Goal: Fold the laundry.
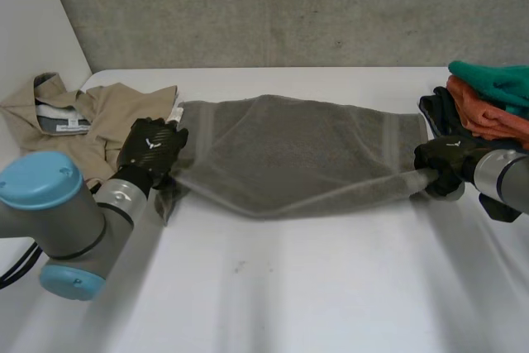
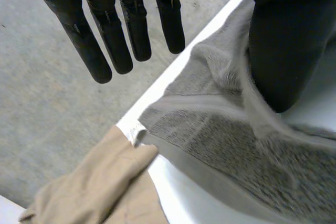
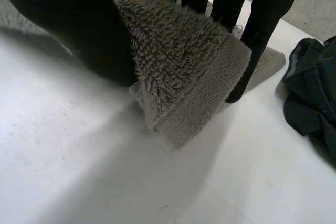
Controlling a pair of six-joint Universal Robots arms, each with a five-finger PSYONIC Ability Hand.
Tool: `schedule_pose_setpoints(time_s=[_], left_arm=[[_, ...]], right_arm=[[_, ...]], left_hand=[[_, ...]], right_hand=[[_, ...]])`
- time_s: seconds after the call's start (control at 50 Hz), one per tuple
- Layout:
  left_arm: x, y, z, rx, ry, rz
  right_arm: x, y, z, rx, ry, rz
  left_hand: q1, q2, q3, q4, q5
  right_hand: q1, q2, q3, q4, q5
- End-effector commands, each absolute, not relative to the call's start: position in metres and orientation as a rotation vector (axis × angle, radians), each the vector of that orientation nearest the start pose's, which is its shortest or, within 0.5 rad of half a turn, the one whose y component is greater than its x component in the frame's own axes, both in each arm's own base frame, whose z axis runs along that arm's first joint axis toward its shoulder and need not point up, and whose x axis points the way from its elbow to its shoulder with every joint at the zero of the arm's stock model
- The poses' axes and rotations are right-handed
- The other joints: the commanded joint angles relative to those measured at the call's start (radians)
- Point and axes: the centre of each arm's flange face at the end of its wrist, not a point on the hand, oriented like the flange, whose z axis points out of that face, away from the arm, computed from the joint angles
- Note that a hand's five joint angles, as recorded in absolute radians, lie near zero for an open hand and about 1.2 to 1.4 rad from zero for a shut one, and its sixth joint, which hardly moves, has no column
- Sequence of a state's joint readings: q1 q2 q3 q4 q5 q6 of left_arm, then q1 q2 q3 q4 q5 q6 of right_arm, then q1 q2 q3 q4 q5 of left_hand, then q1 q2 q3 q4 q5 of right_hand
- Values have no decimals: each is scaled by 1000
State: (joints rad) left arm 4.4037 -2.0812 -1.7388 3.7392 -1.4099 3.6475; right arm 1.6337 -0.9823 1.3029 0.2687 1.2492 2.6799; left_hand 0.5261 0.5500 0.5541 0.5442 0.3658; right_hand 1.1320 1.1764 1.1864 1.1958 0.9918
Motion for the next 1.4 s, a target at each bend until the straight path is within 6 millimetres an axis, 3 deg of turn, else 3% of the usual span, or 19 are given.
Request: schedule_pose_setpoints(time_s=[0.02,0.28,0.34,0.36,0.4,0.48,0.54,0.58,0.62,0.78,0.92,1.02,1.12,1.22,1.28,1.32,1.34,1.36,1.4], left_arm=[[-236,-311,134,1014,2201,-2062],[-233,-306,132,786,2498,-2050],[-235,-309,132,786,2496,-2054],[-237,-312,132,787,2500,-2056],[-237,-314,128,788,2512,-2038],[-236,-316,125,799,2555,-1954],[-230,-313,146,756,2553,-1906],[-222,-305,184,700,2491,-1949],[-215,-285,225,679,2417,-2013],[-198,-218,307,862,2048,-2095],[-194,-199,319,992,1846,-2032],[-201,-224,275,1087,1994,-1851],[-211,-264,227,1158,2121,-1701],[-236,-319,196,1212,2077,-1708],[-249,-348,205,1194,1948,-1818],[-258,-380,230,1109,1765,-1968],[-263,-387,240,1078,1700,-2023],[-268,-402,269,984,1539,-2150],[-270,-411,296,892,1388,-2256]], right_arm=[[181,-350,156,-914,2502,-1508],[180,-350,154,-910,2506,-1507],[181,-351,154,-914,2500,-1522],[181,-350,154,-919,2502,-1521],[181,-351,154,-919,2507,-1523],[180,-349,163,-934,2504,-1544],[178,-341,200,-984,2467,-1646],[172,-333,226,-1037,2458,-1702],[163,-324,249,-1091,2466,-1748],[156,-285,301,-1398,2460,-1801],[154,-263,328,-1493,2428,-1884],[154,-269,309,-1492,2467,-1778],[157,-298,254,-1526,2636,-1490],[166,-331,242,-1534,2695,-1574],[180,-357,247,-1496,2627,-1826],[187,-370,259,-1422,2552,-2023],[193,-385,277,-1290,2434,-2259],[196,-390,285,-1225,2371,-2358],[200,-401,303,-1069,2209,-2565]], left_hand=[[46,22,18,28,31],[98,74,70,80,84],[280,256,252,261,265],[591,568,563,573,577],[869,845,841,851,855],[870,846,842,852,856],[870,846,842,852,856],[870,846,842,852,856],[870,846,842,852,856],[870,846,842,852,856],[870,846,842,852,856],[870,846,842,852,856],[870,846,842,852,856],[870,846,842,852,856],[870,846,842,852,856],[870,846,842,852,856],[870,846,842,852,856],[870,846,842,852,856],[870,846,842,852,856]], right_hand=[[264,220,210,200,230],[264,220,210,200,230],[264,220,210,200,230],[264,220,210,200,230],[264,220,210,200,230],[264,220,210,200,230],[264,220,210,200,230],[264,220,210,200,230],[264,220,210,200,230],[264,220,210,200,230],[264,220,210,200,230],[264,220,210,200,230],[264,220,210,200,230],[264,220,210,200,230],[264,220,210,200,230],[264,220,210,200,230],[264,220,210,200,230],[264,220,210,200,230],[264,220,210,200,230]])
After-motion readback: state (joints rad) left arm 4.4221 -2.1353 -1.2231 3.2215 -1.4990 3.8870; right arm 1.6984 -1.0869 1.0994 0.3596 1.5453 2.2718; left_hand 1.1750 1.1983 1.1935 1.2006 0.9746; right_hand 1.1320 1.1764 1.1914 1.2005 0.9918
